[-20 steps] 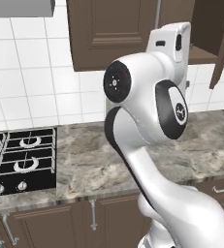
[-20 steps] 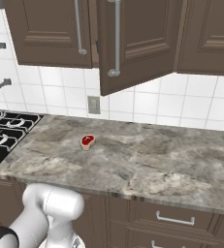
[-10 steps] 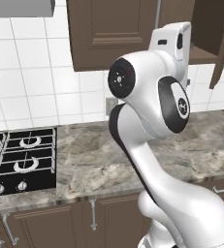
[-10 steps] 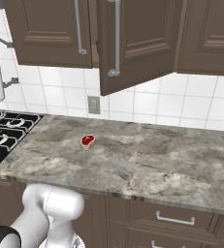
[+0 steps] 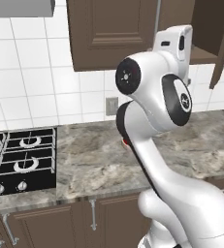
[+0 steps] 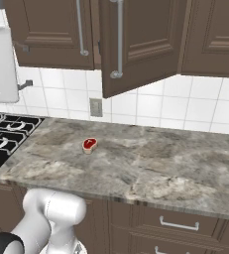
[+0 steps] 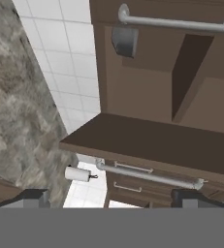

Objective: Retrieve the tupperware from the cabinet, then place the raw meat into the tupperware to avoid contamination.

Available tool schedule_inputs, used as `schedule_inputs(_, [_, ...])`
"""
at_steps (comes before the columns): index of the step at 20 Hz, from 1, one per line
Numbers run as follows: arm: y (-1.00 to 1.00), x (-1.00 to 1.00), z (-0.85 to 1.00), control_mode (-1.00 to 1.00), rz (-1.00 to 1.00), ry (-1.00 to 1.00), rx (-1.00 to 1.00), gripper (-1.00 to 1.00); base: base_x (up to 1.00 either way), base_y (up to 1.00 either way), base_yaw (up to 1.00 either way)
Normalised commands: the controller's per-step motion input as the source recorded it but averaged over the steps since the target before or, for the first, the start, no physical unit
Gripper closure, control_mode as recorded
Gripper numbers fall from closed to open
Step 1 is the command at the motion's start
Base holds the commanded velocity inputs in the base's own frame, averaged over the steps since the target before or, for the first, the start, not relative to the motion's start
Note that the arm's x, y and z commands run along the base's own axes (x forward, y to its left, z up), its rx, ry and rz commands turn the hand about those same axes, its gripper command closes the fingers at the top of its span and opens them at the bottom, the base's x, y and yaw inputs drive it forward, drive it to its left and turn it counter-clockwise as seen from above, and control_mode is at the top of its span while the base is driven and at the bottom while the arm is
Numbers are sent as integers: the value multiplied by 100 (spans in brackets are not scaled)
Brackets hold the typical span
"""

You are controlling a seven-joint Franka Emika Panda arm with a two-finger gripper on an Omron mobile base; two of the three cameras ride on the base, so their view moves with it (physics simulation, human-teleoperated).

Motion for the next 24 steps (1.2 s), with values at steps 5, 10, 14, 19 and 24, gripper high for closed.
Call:
schedule_inputs(5, [-19, 21, -10, -100, 0, 0, 0, -100, 0, 0, 0])
schedule_inputs(10, [-22, 12, 0, -100, 0, -1, 0, -100, 0, 0, 0])
schedule_inputs(14, [-29, 12, 0, -100, -2, 0, 0, -100, 0, 0, 0])
schedule_inputs(19, [-22, 12, -2, -100, -5, 0, 0, -100, 0, 0, 0])
schedule_inputs(24, [-20, 14, -9, -100, -4, 0, 0, -100, 0, 0, 0])
